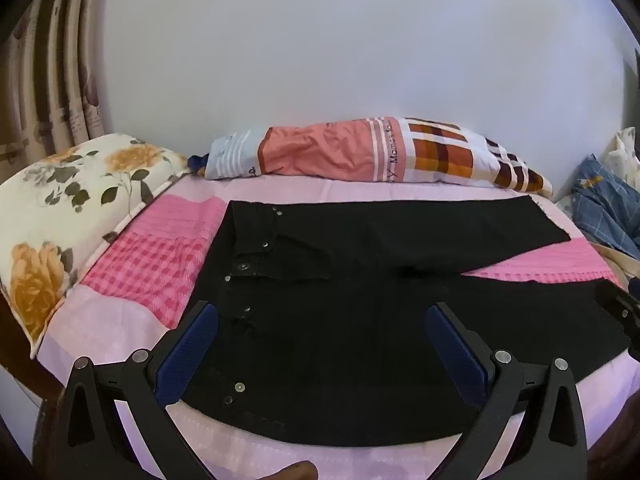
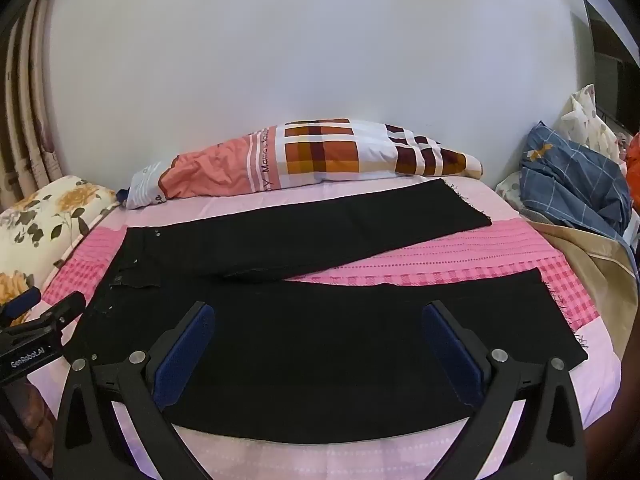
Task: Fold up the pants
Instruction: 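Move both tools over the black pants toward the waistband and leg hem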
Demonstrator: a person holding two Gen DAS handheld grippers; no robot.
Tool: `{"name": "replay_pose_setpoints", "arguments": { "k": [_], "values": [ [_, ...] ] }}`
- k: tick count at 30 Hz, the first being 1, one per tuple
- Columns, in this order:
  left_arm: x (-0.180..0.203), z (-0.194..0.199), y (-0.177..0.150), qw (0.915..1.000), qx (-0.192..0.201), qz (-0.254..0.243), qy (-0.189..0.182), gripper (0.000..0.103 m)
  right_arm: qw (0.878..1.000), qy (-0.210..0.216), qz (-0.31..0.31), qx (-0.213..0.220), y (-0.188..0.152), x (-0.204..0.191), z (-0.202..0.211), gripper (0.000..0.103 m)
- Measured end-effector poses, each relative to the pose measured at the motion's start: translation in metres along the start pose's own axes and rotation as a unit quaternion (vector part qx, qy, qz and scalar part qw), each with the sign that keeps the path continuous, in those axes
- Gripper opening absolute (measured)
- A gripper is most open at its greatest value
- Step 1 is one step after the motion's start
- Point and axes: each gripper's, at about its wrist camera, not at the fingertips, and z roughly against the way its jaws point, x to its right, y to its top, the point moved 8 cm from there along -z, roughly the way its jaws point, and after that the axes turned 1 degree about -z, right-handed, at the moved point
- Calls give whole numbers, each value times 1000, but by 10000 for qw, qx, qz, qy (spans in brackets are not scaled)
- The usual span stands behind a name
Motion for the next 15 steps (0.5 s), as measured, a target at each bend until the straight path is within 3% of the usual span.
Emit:
{"name": "replay_pose_setpoints", "arguments": {
  "k": [9, 15],
  "values": [
    [-19, -8, -17, 9999, -57, 41, 90, 103, 9999, -66, 108, -11, 1, -2, 0, 102],
    [-11, -12, -14, 9997, -169, 31, 197, 103, 10000, -49, 34, -14, 0, -1, -2, 102]
  ]
}}
